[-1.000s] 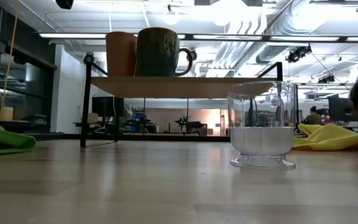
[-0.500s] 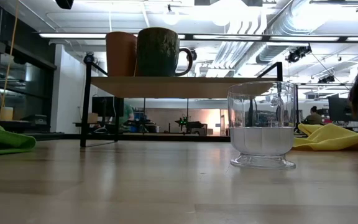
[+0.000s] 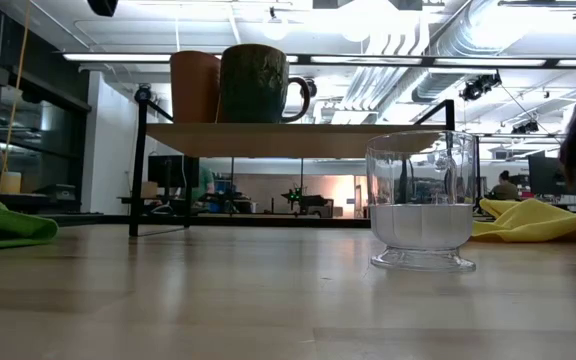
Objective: Stack small to large cups/mugs on shelf
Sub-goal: Put the red mug on the shelf
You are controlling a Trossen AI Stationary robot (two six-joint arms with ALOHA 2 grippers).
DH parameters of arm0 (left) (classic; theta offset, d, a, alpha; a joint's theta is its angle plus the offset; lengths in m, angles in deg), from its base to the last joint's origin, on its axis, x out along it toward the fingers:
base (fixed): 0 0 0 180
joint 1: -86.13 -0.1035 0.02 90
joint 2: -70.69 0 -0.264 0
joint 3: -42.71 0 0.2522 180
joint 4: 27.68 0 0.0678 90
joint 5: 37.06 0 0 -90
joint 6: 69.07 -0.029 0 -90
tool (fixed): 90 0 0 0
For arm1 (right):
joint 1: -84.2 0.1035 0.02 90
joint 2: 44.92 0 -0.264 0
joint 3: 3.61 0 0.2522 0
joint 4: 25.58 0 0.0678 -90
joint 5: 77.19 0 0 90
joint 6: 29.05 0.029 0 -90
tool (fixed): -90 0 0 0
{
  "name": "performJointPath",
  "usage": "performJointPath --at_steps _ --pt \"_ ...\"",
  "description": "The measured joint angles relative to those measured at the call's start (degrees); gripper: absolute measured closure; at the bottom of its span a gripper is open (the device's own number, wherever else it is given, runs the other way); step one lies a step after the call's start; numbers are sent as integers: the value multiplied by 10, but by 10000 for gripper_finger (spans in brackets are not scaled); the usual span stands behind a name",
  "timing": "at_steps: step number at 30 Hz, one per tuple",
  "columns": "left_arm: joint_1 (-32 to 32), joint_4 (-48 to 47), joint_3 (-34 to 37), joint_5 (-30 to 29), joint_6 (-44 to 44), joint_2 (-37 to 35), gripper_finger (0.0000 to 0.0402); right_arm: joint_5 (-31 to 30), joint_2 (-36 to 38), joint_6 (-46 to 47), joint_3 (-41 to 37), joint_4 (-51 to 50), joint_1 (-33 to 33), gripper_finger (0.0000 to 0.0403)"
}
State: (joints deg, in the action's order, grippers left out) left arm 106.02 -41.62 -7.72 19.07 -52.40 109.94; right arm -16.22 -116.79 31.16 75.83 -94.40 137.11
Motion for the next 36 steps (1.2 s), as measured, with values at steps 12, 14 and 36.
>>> performJointPath --at_steps 12,14,36 --pt "0 10 0 10 82 0 401 -39 49 -356 -184 495 -219 402" --pt "0 28 0 19 82 3 401 -23 49 -406 -214 607 -252 402" --pt "0 182 0 105 42 101 402 109 49 -526 -200 758 -362 403"
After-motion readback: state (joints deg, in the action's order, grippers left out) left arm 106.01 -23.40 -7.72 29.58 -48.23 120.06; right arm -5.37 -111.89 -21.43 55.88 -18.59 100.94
